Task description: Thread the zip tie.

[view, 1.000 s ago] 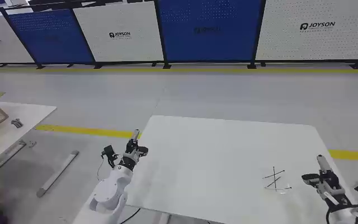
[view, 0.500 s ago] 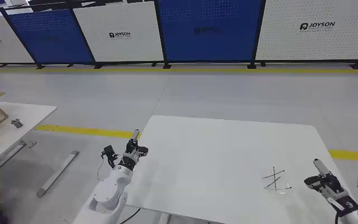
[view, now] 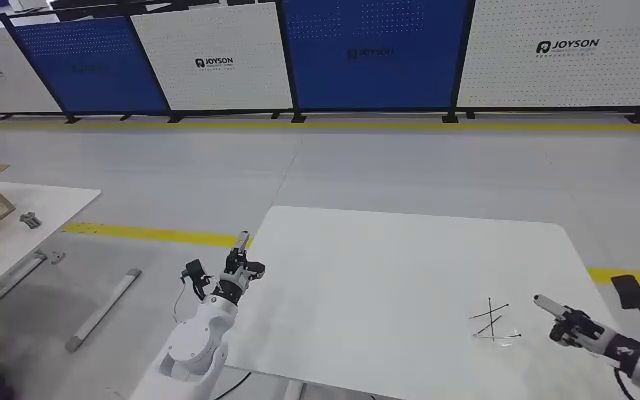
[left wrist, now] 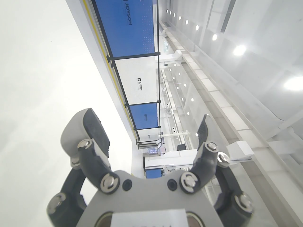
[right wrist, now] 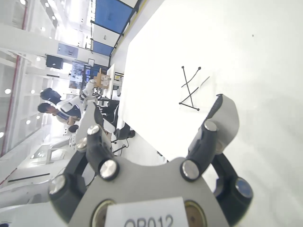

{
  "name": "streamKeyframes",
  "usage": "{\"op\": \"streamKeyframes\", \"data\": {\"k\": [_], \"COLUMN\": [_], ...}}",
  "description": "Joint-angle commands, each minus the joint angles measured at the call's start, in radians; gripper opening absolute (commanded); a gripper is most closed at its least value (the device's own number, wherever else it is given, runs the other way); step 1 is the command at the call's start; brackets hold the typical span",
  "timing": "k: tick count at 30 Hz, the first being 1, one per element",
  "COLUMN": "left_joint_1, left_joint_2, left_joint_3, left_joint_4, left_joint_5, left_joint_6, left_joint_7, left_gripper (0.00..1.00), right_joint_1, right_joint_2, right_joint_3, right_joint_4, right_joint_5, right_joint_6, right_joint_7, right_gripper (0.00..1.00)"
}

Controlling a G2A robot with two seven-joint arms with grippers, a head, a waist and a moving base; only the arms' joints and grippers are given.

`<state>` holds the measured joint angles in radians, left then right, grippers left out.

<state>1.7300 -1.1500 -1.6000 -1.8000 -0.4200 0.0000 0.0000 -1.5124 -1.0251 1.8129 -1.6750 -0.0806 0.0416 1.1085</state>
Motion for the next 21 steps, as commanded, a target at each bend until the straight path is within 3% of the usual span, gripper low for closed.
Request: {"op": "streamKeyframes", "data": {"k": [1, 12, 19, 21], "left_joint_1": [0.0, 0.0, 0.0, 0.0], "left_joint_2": [0.0, 0.0, 0.0, 0.0], "left_joint_3": [0.0, 0.0, 0.0, 0.0], "left_joint_4": [0.0, 0.0, 0.0, 0.0], "left_joint_5": [0.0, 0.0, 0.0, 0.0], "left_joint_6": [0.0, 0.0, 0.0, 0.0], "left_joint_7": [0.0, 0.0, 0.0, 0.0], "left_gripper": [1.0, 1.0, 1.0, 1.0], "right_joint_1": [0.001, 0.001, 0.064, 0.092], "right_joint_2": [0.0, 0.0, 0.026, 0.033], "right_joint_3": [-0.001, -0.001, 0.005, 0.003], "right_joint_4": [0.001, 0.001, 0.077, 0.111], "right_joint_5": [-0.002, -0.002, 0.042, 0.046], "right_joint_6": [0.002, 0.002, -0.195, -0.208], "right_joint_7": [-0.008, -0.008, 0.257, 0.282], "right_gripper": [1.0, 1.0, 1.0, 1.0]}}
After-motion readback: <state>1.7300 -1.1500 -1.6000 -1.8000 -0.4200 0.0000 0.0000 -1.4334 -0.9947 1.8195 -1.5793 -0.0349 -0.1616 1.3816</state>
